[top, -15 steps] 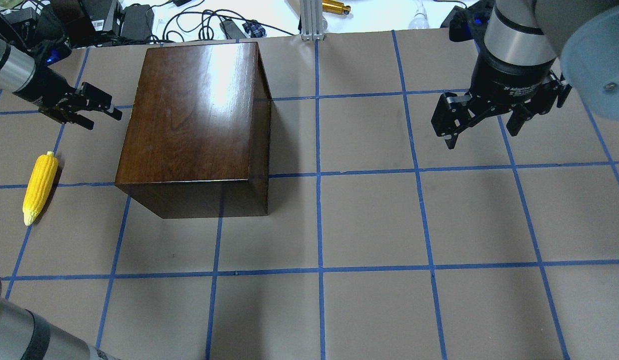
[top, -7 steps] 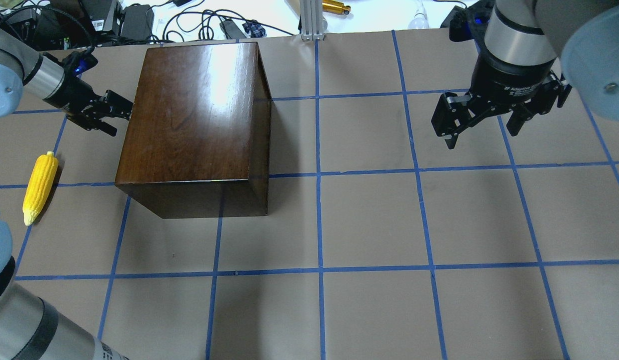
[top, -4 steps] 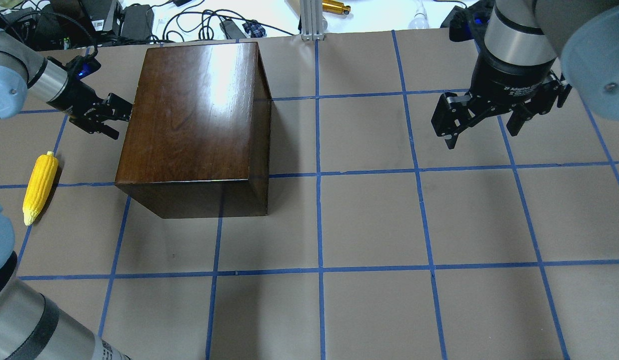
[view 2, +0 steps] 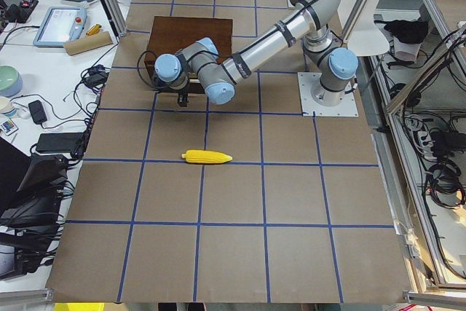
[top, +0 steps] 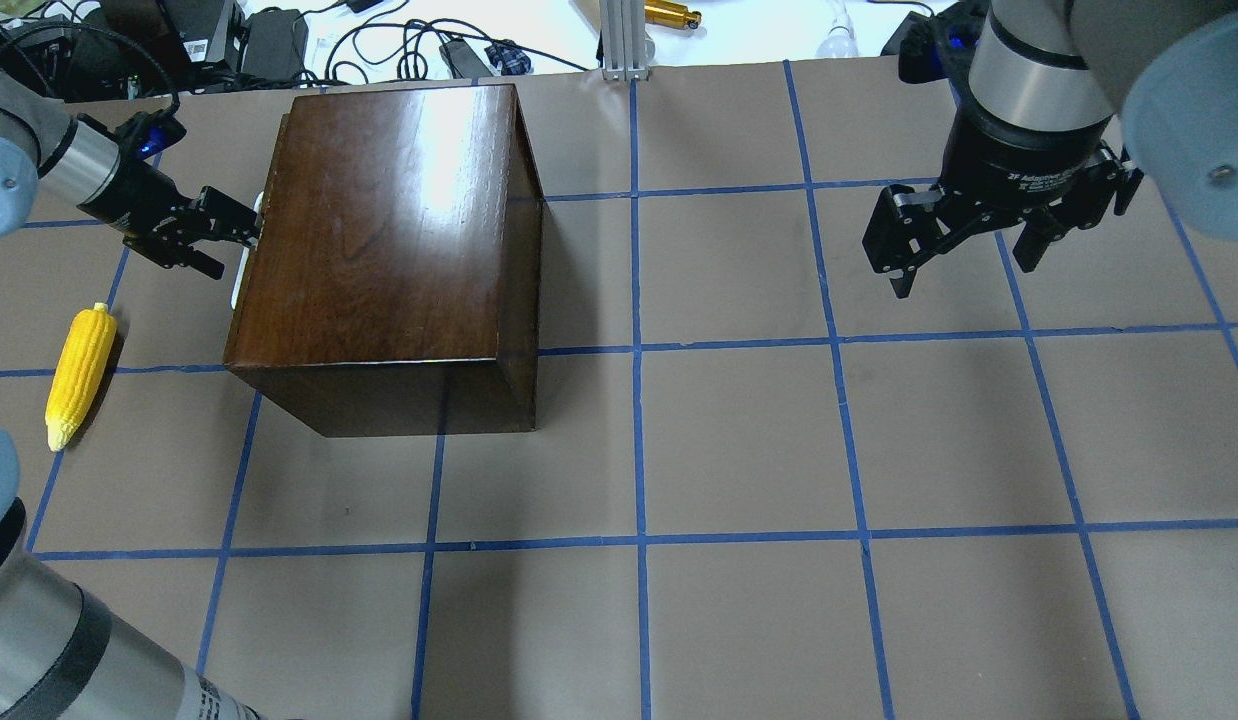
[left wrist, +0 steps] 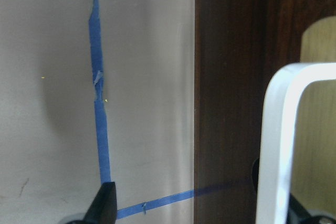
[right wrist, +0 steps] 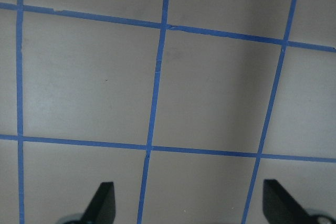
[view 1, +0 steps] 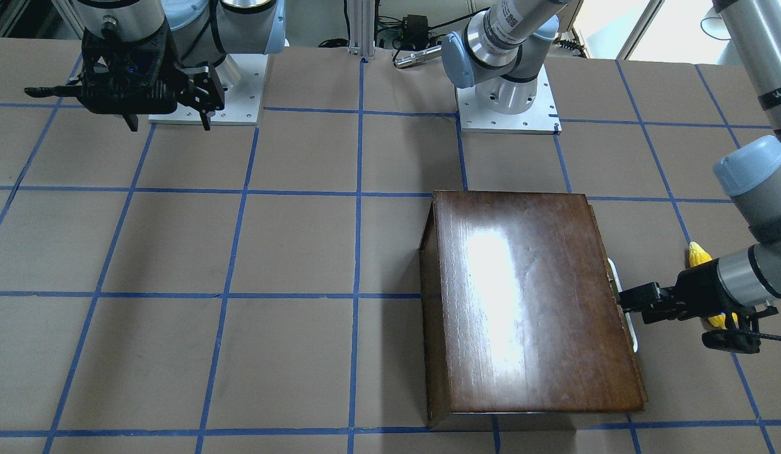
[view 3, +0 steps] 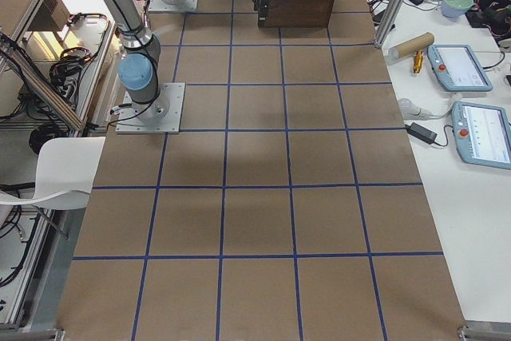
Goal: Open drawer and put corn inside
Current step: 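Pull the drawer open with the left gripper, away from the cabinet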
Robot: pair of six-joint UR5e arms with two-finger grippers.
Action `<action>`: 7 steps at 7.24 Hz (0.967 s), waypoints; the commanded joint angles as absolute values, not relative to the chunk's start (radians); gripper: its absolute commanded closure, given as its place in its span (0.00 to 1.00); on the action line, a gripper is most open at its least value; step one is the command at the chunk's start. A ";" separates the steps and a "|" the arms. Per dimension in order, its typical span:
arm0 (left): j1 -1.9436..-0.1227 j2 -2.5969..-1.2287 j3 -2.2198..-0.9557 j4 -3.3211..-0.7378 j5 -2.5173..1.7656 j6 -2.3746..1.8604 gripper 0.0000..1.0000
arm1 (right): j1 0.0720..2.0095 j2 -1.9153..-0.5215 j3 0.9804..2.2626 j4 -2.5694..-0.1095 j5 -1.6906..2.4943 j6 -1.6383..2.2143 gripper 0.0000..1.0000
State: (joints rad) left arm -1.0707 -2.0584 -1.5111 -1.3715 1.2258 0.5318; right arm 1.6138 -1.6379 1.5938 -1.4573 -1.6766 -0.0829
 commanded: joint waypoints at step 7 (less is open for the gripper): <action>-0.950 -2.054 -1.508 -1.368 1.227 0.574 0.00 | 1.614 -1.638 1.594 -1.457 -1.677 -0.083 0.00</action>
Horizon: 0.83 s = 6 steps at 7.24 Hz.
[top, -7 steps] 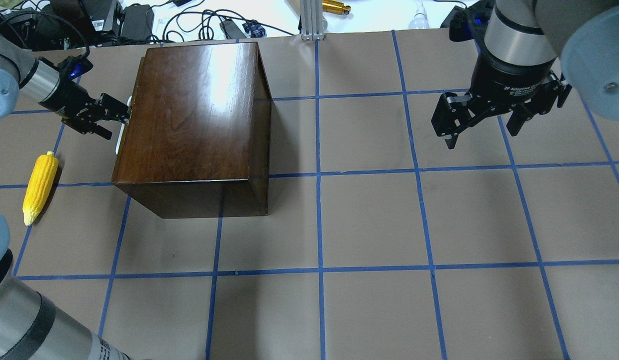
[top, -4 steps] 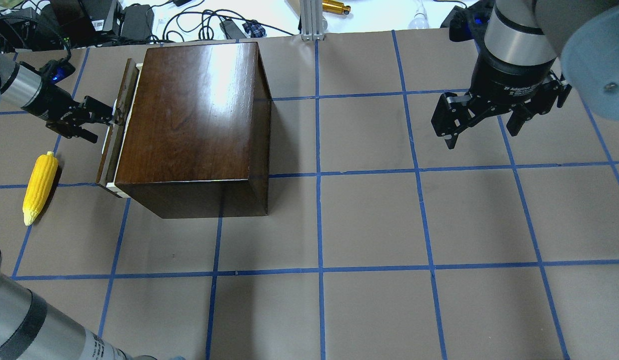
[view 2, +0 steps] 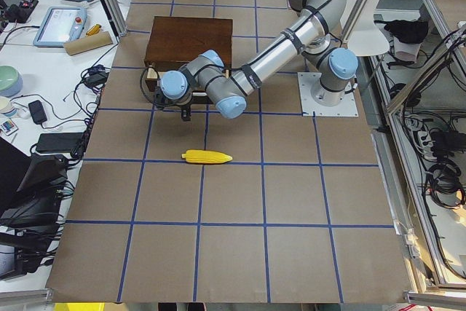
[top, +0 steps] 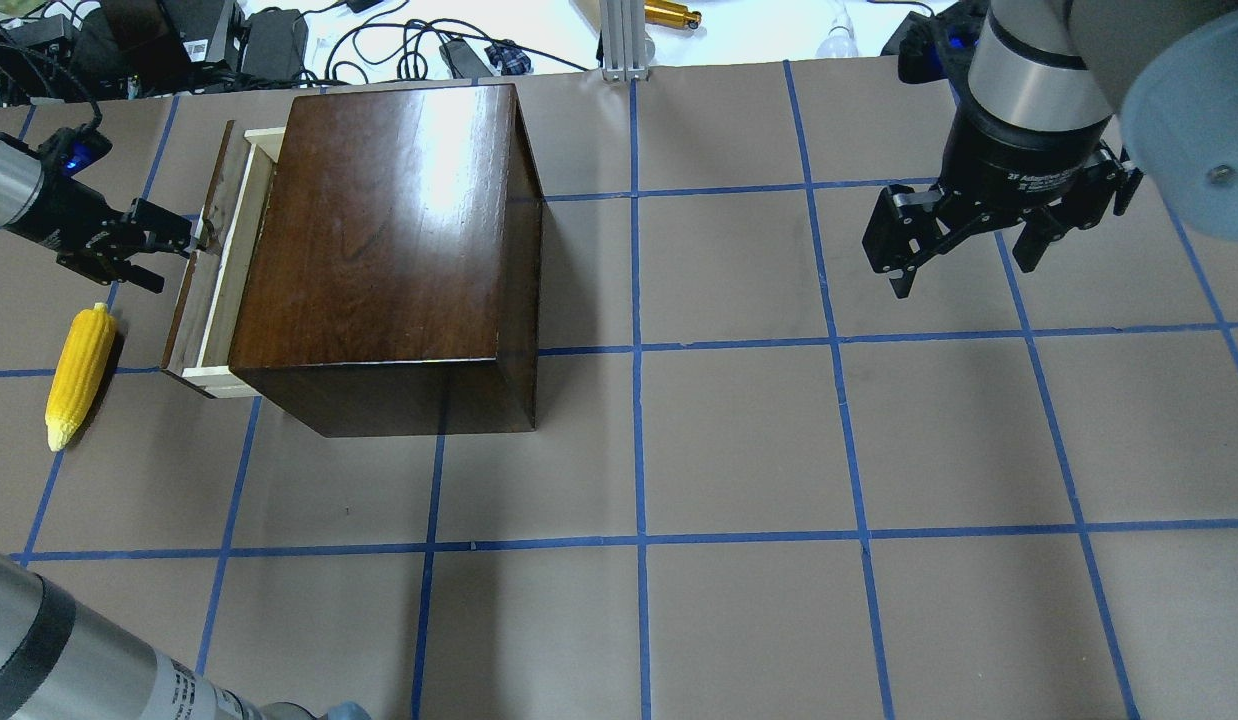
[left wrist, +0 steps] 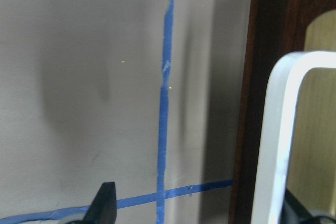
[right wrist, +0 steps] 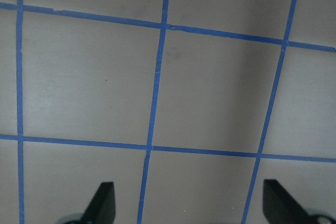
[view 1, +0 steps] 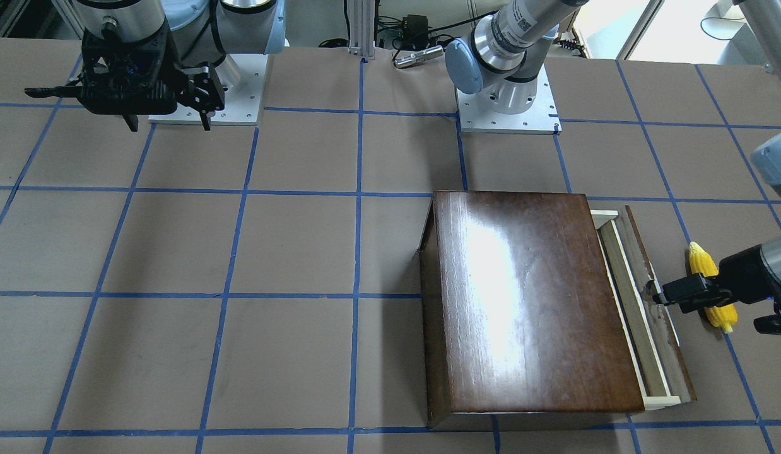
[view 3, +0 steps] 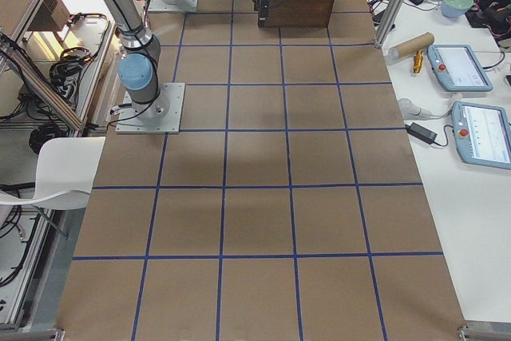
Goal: Open drawer and put corn inside
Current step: 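Pull the drawer open with the left gripper, away from the cabinet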
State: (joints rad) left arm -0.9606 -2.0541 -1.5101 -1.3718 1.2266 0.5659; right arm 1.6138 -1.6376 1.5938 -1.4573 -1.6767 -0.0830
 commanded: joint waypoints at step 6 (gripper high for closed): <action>-0.867 -2.056 -1.508 -1.356 1.227 0.632 0.00 | 1.614 -1.638 1.594 -1.457 -1.677 -0.083 0.00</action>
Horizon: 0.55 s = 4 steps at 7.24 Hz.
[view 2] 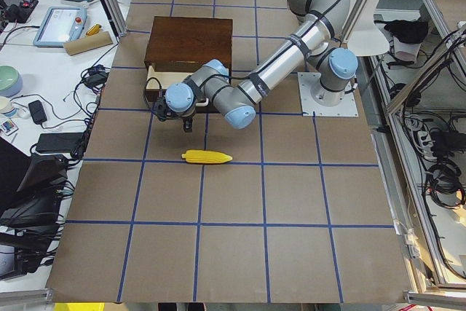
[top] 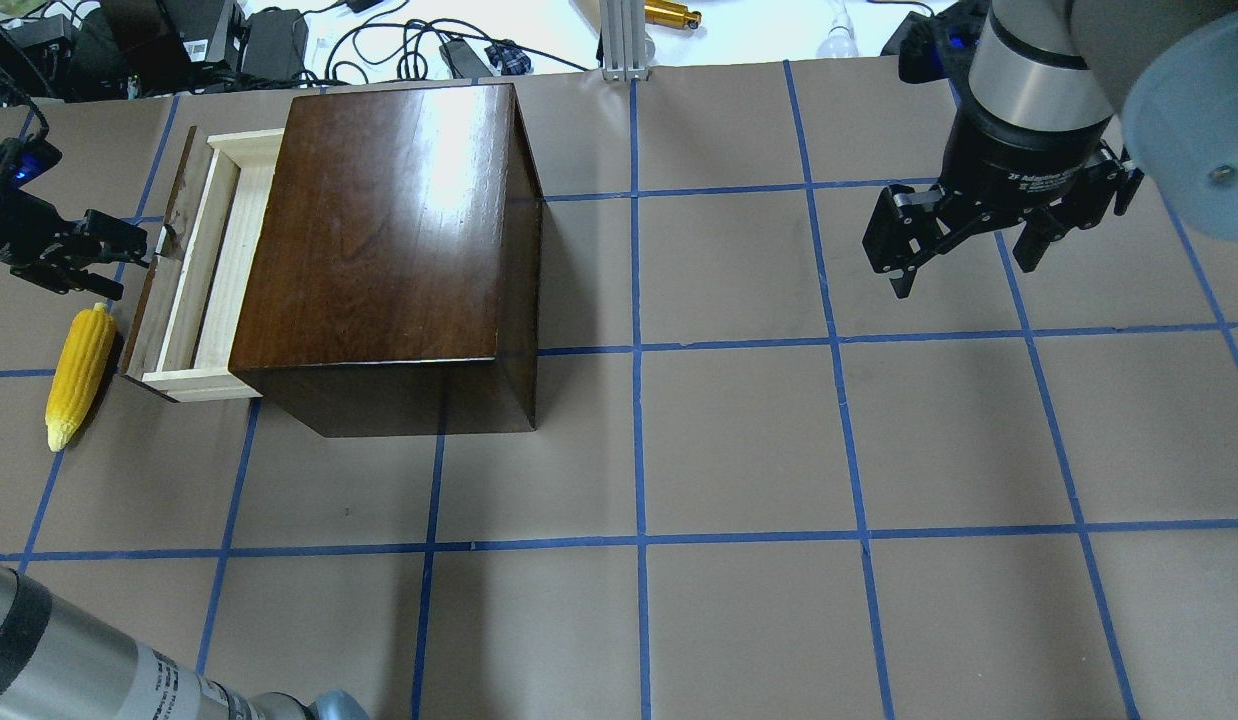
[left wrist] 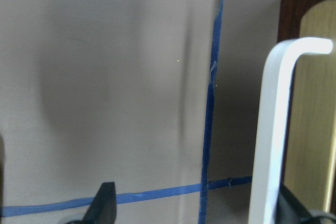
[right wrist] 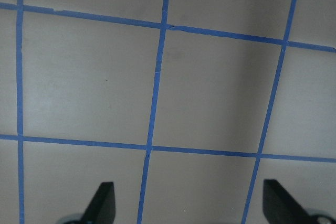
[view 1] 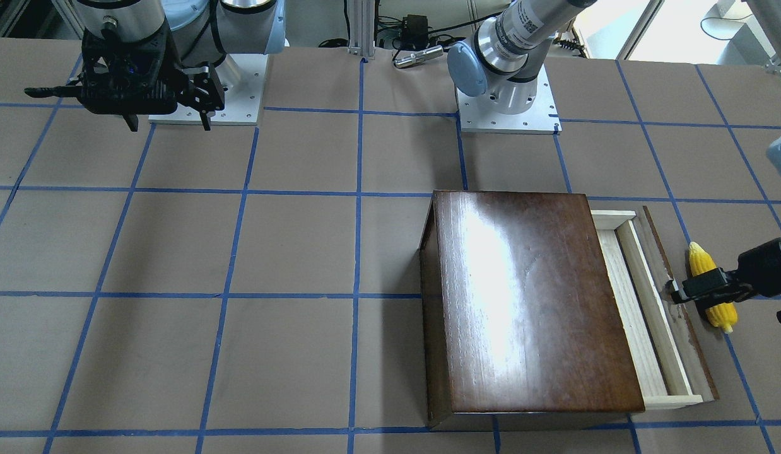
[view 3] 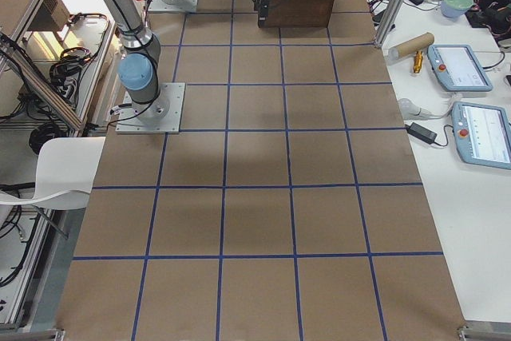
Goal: Open drawer and put corn inside
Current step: 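Pull the drawer open with the left gripper, away from the cabinet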
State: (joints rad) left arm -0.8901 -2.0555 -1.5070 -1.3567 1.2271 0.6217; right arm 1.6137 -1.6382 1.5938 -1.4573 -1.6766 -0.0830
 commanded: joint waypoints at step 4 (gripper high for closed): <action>-0.871 -2.030 -1.506 -1.358 1.224 0.623 0.00 | 1.614 -1.638 1.594 -1.457 -1.677 -0.083 0.00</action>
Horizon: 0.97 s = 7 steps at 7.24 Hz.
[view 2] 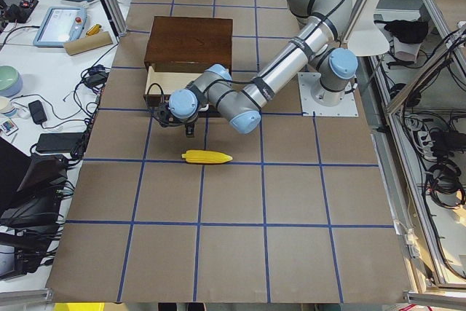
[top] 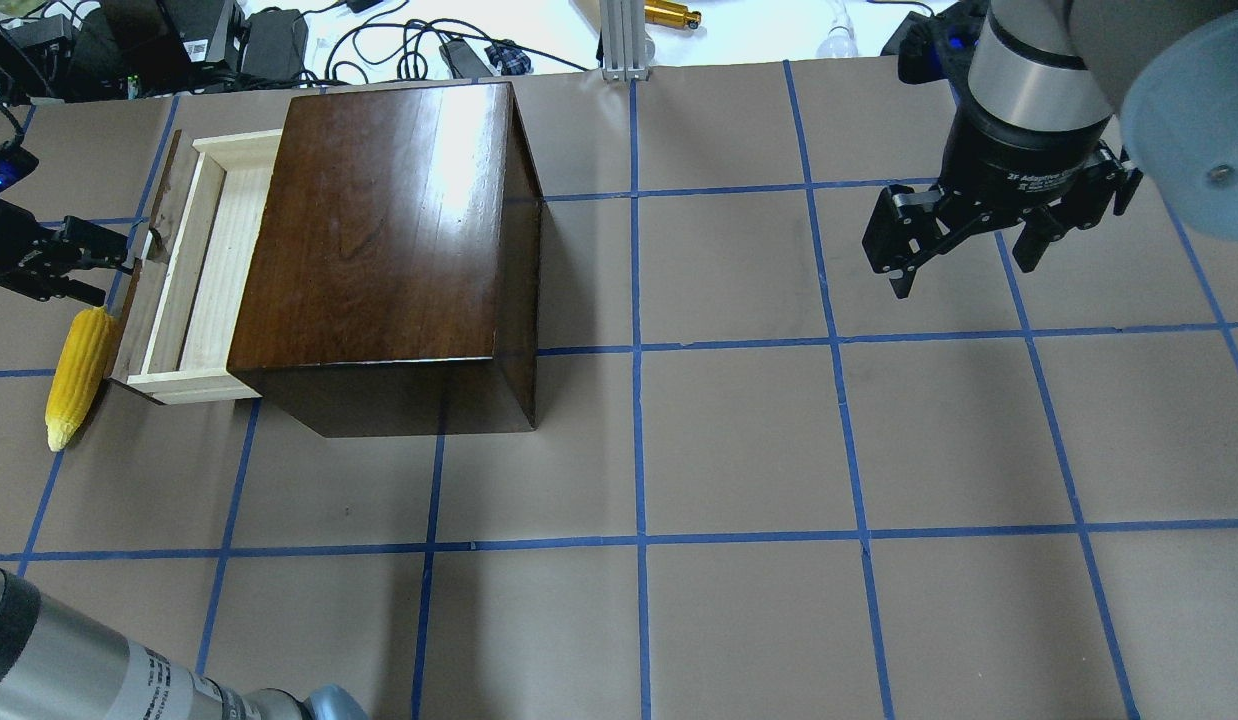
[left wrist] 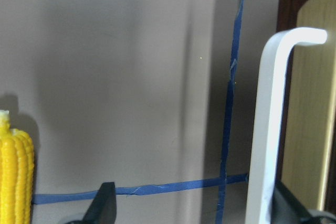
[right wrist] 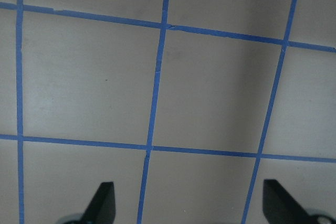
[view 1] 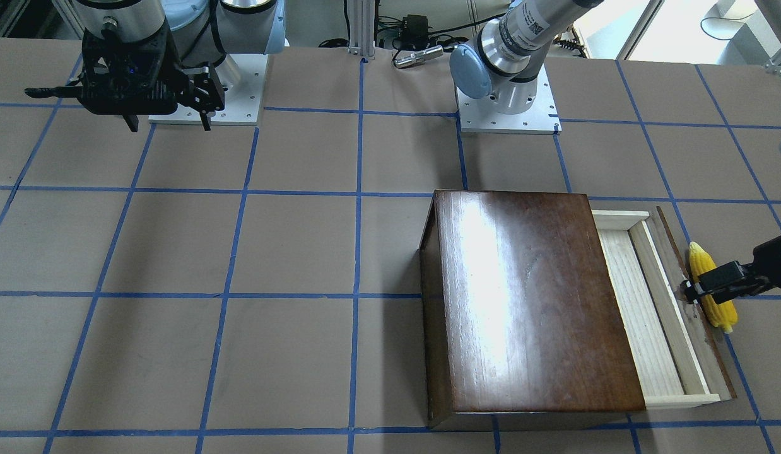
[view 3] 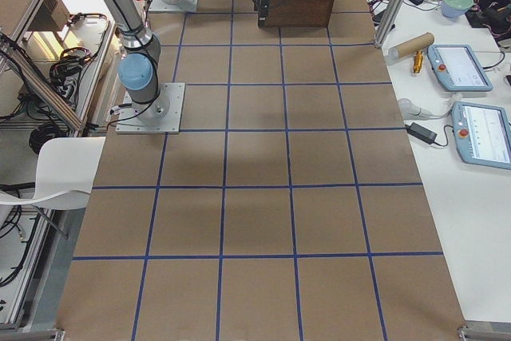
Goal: Open drawer and put corn inside
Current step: 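Release the handle and move the left gripper over the yellow corn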
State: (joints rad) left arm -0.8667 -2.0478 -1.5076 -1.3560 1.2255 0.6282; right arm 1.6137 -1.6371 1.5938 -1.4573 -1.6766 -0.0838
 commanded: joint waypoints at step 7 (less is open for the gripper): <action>-0.867 -2.064 -1.446 -1.229 1.511 0.659 0.00 | 1.614 -1.638 1.594 -1.457 -1.677 -0.083 0.00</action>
